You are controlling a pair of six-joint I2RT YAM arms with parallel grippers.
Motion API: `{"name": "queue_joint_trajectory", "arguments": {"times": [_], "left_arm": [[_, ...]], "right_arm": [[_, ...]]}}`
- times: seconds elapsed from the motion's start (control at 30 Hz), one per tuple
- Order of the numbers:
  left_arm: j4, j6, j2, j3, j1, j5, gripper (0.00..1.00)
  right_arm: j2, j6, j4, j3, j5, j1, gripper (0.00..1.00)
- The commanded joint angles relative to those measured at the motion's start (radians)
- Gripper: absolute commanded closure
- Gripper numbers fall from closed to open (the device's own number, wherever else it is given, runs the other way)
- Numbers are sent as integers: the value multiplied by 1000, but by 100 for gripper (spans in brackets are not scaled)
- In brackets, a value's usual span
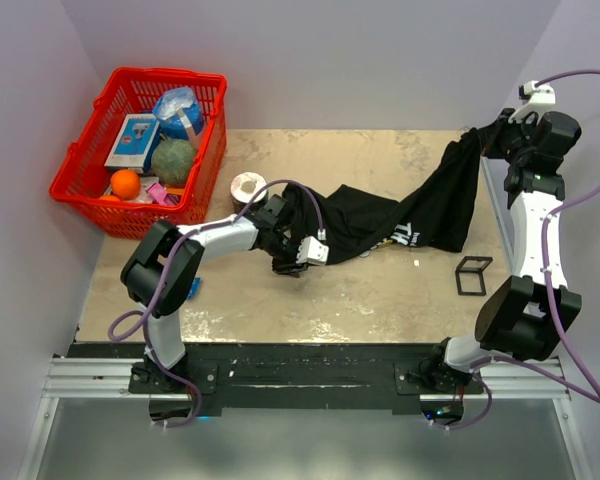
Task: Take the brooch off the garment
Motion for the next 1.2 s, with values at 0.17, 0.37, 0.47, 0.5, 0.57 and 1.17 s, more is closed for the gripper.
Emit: {"name": "queue_joint_trajectory", "arguments": {"times": [0.17, 0.37, 0.47, 0.5, 0.57, 1.17], "left_arm": [[76, 7, 34, 25, -27, -129, 63], [7, 23, -18, 57, -24, -58, 66], [-1, 13, -44, 62, -9, -20, 60], [5, 6, -55, 60, -2, -9, 58], [4, 4, -51, 56, 2, -28, 55], [2, 36, 80, 68, -10, -134, 98]], "right_arm": [[-17, 13, 41, 20, 2, 5, 100], [-11, 17, 47, 17, 1, 5, 100], [-2, 17, 47, 26, -1, 5, 100], [3, 17, 46, 32, -1, 5, 100], [6, 16, 46, 36, -1, 5, 100], [9, 10, 40, 43, 9, 6, 100]]}}
